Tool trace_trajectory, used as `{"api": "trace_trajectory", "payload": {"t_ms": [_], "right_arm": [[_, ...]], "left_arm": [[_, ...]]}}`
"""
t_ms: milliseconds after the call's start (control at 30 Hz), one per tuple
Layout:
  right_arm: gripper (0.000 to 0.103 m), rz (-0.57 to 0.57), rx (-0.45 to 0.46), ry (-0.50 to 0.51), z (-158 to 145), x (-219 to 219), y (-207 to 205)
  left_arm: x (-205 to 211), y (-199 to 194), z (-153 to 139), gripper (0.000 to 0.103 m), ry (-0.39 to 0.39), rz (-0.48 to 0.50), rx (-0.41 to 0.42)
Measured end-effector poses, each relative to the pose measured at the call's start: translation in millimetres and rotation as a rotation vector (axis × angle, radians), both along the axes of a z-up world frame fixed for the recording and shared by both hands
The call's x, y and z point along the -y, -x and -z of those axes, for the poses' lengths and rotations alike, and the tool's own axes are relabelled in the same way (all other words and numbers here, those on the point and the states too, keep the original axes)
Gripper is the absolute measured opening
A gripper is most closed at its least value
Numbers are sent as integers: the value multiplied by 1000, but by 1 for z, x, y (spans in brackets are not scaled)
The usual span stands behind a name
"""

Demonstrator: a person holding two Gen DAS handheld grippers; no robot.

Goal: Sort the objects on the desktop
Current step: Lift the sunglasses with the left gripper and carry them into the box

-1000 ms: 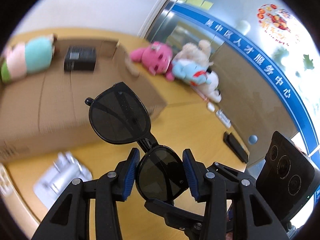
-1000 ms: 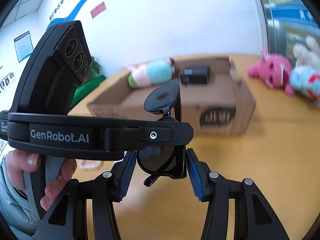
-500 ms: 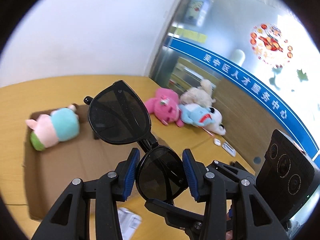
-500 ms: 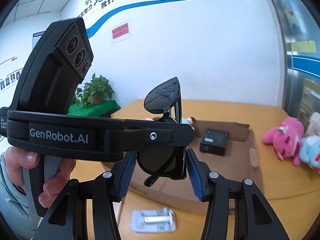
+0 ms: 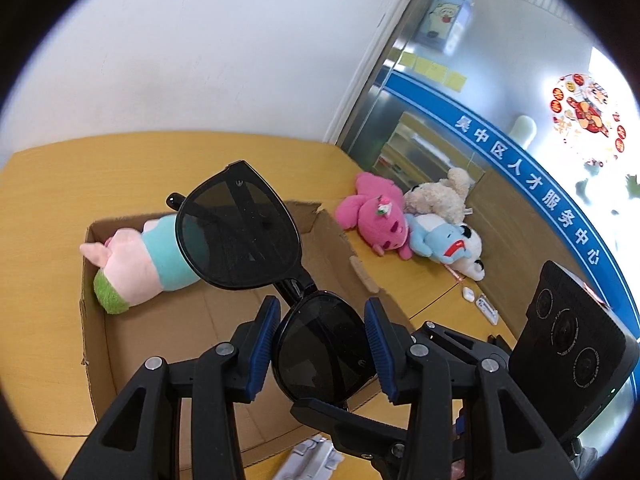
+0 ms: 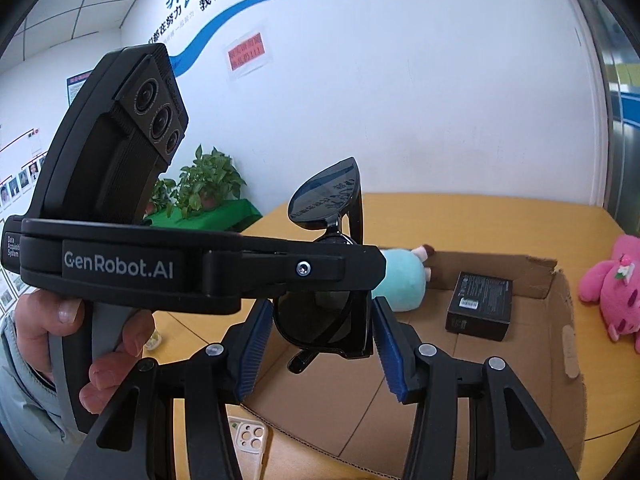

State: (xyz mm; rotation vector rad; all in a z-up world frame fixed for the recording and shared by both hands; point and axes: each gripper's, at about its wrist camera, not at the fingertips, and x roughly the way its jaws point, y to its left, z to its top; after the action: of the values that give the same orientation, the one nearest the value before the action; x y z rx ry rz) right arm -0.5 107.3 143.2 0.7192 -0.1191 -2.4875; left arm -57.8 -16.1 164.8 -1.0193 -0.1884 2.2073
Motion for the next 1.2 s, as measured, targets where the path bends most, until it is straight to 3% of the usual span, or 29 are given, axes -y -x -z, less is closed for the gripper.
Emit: {"api": "trace_trajectory", "payload": {"t_ms": [367,700,867,1033,1200], "right_arm": [[49,-51,237,40,76,40,64],[49,-60,521,53,138,70,108],[49,-46,644,78,160,80,119],[50,-29,695,71,171,89,127],[51,-24,739,100,183,91,134]], "left_arm": [[43,57,81,42,34,-40,221],[70,92,145,42,37,-40,424],[76,101,165,42,68,-52,493],[74,108,169,42,130,-77,512],[68,114,174,42,246,-118,539]]}}
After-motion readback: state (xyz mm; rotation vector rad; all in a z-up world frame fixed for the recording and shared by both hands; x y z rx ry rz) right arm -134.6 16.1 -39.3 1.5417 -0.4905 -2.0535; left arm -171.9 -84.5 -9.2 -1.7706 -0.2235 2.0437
